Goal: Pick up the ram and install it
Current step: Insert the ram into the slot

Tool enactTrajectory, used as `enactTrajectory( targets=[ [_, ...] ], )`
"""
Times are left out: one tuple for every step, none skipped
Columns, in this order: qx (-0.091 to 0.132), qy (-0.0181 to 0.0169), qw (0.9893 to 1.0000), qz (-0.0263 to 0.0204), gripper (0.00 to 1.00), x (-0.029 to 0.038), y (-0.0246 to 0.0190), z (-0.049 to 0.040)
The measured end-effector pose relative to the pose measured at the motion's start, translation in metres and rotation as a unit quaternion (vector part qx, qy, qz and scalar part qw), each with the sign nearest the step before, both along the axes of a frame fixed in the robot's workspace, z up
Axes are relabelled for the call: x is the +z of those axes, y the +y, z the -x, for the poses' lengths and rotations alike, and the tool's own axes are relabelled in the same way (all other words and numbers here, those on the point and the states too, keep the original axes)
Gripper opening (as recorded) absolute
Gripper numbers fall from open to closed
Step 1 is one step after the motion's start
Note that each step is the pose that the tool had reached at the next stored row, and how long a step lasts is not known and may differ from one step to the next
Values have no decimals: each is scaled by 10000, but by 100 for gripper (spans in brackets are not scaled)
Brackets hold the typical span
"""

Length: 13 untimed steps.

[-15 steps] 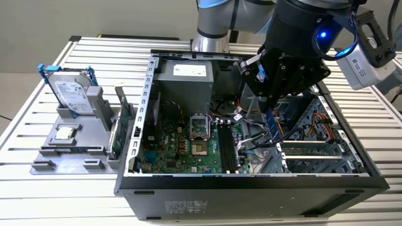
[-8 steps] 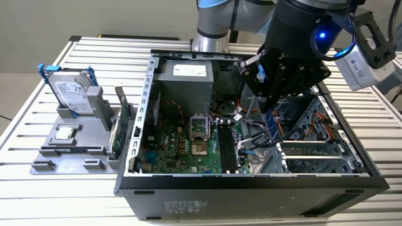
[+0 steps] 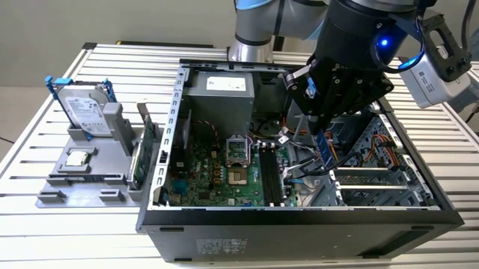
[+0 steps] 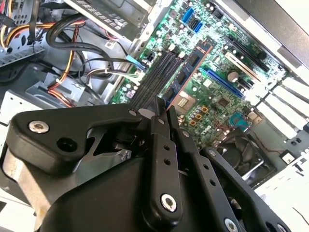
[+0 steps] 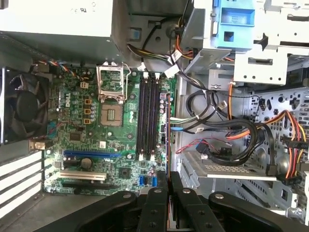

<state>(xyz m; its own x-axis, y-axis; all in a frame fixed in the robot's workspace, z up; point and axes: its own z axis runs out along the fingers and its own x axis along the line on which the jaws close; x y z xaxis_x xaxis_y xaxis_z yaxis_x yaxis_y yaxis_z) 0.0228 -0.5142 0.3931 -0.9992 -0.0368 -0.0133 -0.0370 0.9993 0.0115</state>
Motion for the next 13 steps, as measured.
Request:
enactTrajectory(
  targets=[
    [3, 0, 10000, 0, 0, 0, 0, 0],
    [5, 0, 10000, 0, 0, 0, 0, 0],
    [6, 0, 10000, 0, 0, 0, 0, 0],
    [6, 0, 10000, 0, 0, -1, 0, 0],
    [6, 0, 10000, 0, 0, -4, 0, 0],
    [6, 0, 10000, 0, 0, -6, 0, 0],
    [6, 0, 10000, 0, 0, -9, 0, 0],
    [6, 0, 10000, 0, 0, -12, 0, 0],
    [6, 0, 10000, 1, 0, -14, 0, 0],
    [6, 0, 10000, 1, 0, -17, 0, 0],
    [6, 0, 10000, 2, 0, -20, 0, 0],
    [6, 0, 10000, 2, 0, -23, 0, 0],
    [6, 0, 10000, 2, 0, -27, 0, 0]
  ],
)
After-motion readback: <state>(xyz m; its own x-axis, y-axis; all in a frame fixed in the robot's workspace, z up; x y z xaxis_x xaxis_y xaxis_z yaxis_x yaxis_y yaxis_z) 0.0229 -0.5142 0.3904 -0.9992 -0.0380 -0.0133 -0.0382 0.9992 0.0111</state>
